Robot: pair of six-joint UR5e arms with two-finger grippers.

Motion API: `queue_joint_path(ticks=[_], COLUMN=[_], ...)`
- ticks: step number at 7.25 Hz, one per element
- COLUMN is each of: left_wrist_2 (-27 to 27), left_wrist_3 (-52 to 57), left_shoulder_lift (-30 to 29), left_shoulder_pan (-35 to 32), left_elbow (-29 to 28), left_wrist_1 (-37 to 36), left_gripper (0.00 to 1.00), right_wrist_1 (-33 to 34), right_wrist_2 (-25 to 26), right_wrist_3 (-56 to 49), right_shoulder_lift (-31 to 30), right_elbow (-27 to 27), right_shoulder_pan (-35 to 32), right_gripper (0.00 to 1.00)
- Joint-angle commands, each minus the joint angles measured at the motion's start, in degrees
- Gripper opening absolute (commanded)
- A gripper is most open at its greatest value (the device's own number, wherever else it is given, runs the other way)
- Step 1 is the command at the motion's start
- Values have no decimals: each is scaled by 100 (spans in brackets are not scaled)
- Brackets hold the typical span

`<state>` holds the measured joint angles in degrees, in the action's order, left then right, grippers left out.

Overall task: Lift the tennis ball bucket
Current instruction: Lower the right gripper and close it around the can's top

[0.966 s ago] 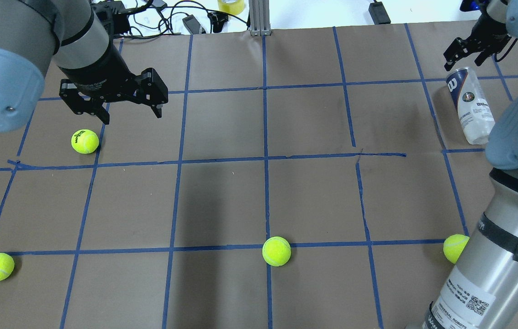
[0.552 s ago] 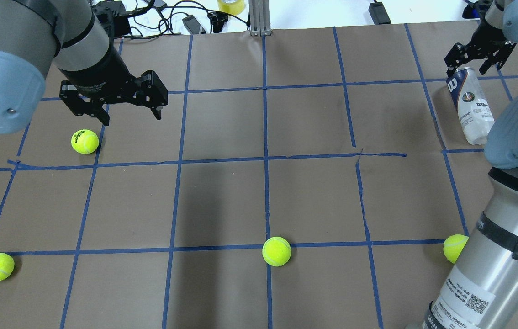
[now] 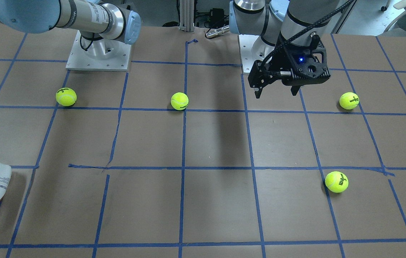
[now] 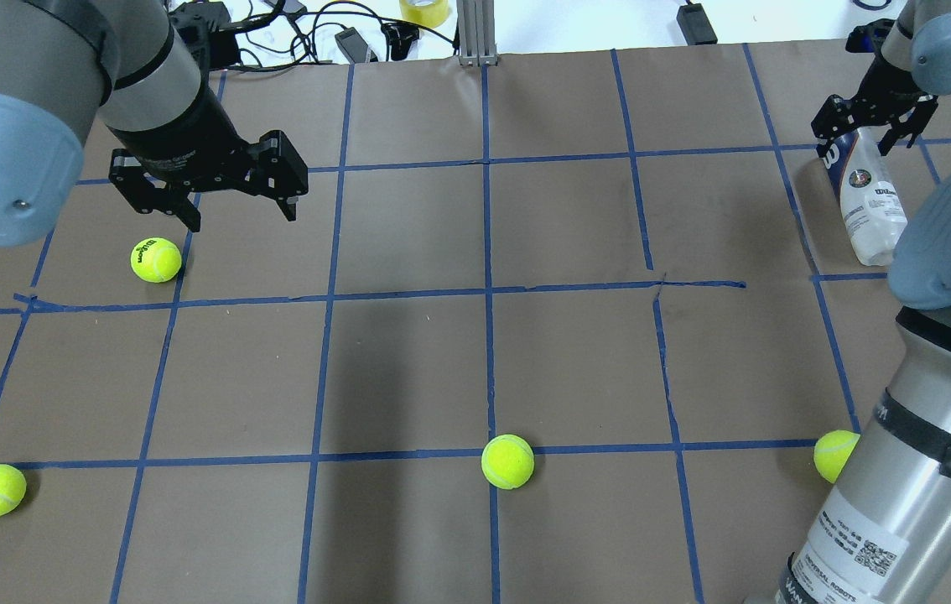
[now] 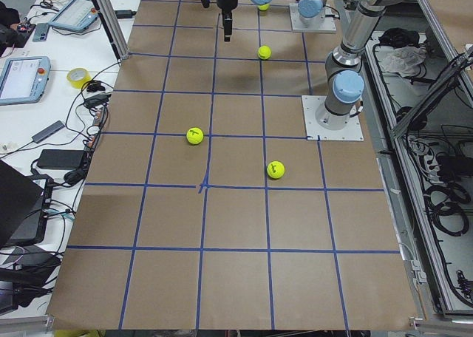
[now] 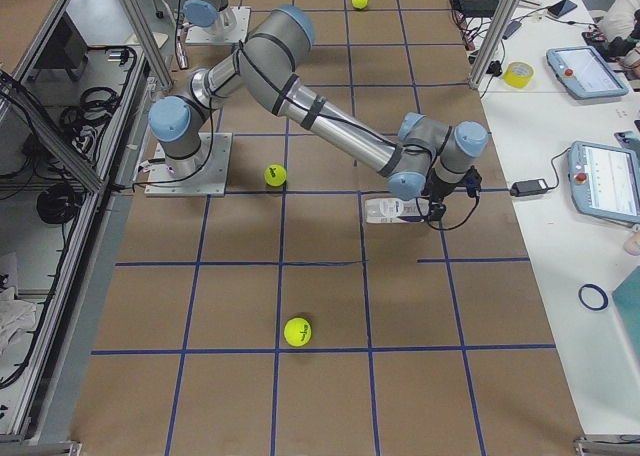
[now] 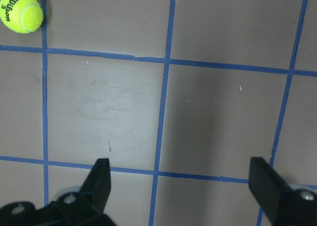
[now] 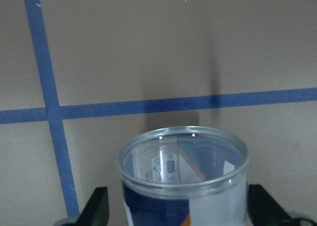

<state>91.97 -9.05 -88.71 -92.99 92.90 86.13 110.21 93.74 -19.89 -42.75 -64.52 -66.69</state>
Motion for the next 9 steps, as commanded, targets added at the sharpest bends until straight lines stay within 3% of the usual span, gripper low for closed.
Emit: queue_joint_path(ticks=[1,3,6,9], left_wrist_2=[-4,-21,-13,5], left_wrist_3=[0,-35,-35,9], left_shoulder_lift=[-6,3,-6,168], left_shoulder_pan=[0,0,0,-9], left_elbow=[9,53,62,-34], left_wrist_1=[0,-8,-8,-104], left_gripper=[100,100,100,100], right_wrist_1=[430,422,300,177], right_wrist_2=[-5,-13,57,-240], right_wrist_3=[-216,-182,-199,-155], right_shoulder_lift=[21,30,13,-530], right_elbow=[-113,-122,-140,-140], right_shoulder_pan=[-1,-1,7,-220], right_gripper=[99,98,62,59])
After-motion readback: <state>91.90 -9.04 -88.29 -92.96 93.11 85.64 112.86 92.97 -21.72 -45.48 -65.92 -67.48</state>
